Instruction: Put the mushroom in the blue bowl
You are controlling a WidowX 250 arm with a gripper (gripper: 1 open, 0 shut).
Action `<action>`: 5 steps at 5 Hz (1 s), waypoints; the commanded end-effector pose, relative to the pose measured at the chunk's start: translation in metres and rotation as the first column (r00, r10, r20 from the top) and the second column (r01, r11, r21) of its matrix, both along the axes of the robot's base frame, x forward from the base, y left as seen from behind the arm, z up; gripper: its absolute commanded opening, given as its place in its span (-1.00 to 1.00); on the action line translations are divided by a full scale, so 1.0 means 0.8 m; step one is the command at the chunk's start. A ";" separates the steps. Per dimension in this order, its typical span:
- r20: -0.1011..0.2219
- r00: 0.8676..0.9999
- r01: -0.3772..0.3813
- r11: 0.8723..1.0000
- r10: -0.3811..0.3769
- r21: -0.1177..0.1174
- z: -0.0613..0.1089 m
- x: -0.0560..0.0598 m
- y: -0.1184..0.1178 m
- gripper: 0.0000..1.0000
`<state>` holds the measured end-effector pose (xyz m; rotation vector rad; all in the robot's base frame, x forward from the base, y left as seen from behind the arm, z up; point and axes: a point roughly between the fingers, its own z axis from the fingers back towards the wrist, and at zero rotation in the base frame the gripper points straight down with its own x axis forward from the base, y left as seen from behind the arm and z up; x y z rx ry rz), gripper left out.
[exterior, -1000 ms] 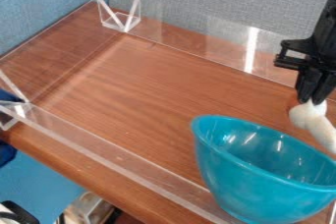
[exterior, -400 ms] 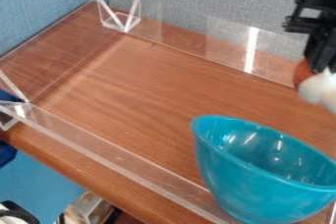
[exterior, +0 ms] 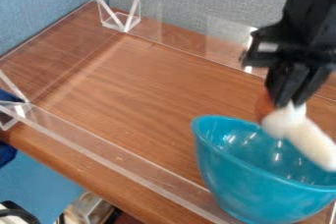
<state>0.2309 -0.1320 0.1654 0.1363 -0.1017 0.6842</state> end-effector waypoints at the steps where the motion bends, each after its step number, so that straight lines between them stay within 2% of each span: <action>1: 0.045 0.999 -0.018 1.000 0.019 -0.013 0.005 -0.031 -0.007 -1.00; 3: 0.023 0.997 0.068 0.998 -0.068 0.008 -0.052 -0.030 -0.026 -1.00; 4: 0.011 0.991 0.132 0.991 -0.133 0.006 -0.068 -0.031 -0.038 -1.00; 5: 0.002 0.992 0.123 0.992 -0.123 0.002 -0.090 -0.030 -0.057 -1.00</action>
